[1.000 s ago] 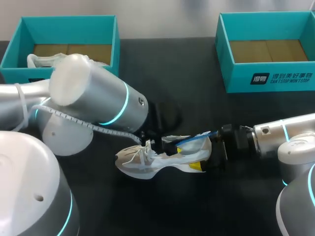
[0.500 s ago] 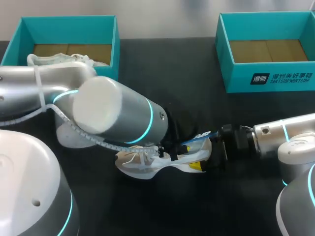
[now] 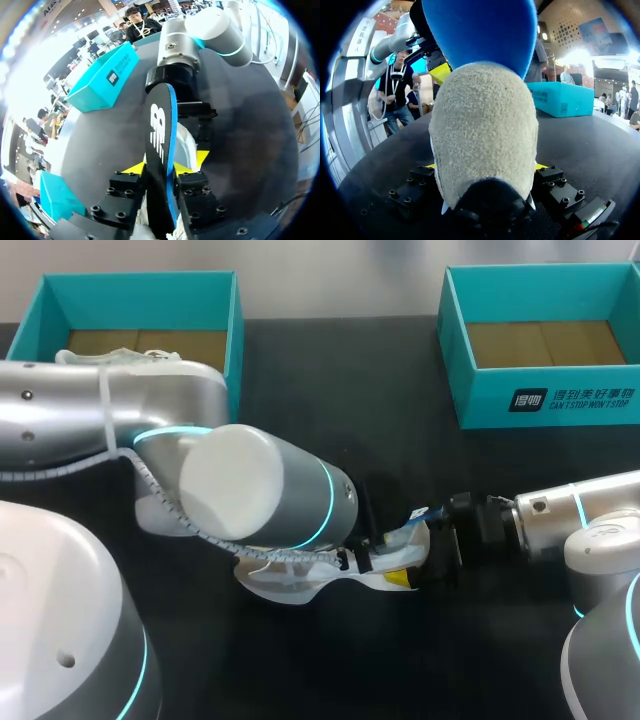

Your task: Take the shoe out of the shoebox, open the shoe tongue, remove and reinsert the insole, then place the shoe into the shoebox

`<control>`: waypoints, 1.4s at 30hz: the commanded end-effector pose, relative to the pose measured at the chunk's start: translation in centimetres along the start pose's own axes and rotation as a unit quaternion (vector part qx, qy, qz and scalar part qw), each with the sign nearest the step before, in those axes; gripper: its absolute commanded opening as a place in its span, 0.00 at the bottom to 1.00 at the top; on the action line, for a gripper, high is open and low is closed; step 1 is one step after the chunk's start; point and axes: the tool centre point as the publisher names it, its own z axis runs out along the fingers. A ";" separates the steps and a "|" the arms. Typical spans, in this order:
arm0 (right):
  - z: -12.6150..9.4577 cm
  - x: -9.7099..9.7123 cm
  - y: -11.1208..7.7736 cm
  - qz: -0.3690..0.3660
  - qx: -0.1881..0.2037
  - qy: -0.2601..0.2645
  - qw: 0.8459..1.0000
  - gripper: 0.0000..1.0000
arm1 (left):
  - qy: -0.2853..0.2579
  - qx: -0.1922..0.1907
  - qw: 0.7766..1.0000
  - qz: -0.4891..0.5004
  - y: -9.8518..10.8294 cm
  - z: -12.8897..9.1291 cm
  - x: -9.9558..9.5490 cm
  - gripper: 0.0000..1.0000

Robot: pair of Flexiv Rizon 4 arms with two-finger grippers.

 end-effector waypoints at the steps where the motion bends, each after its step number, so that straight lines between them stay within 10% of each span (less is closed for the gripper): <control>1: 0.1 0.1 -0.1 0.001 0.002 0.000 1.000 0.00 | 0.006 0.004 1.000 -0.009 0.1 0.2 -0.4 0.00; 18: 0.1 0.1 -0.1 0.001 0.002 0.000 1.000 0.00 | -0.008 0.026 0.999 -0.028 -2.2 0.2 -1.0 0.00; 22: 0.1 0.1 -0.1 0.001 0.002 0.000 1.000 0.00 | -0.019 0.023 0.999 -0.018 -2.0 0.3 -0.5 0.69; 24: 0.1 0.1 -0.1 0.001 0.002 0.000 1.000 0.00 | -0.020 0.024 0.999 -0.017 -1.9 0.4 -0.3 0.80; 34: 0.1 0.1 -0.1 0.001 0.002 0.000 1.000 0.00 | -0.019 0.050 0.998 -0.012 -1.9 0.9 0.1 0.75; 42: 0.1 0.1 -0.1 0.001 0.002 0.000 1.000 0.00 | -0.022 0.071 0.997 -0.019 -2.0 1.6 -0.3 0.47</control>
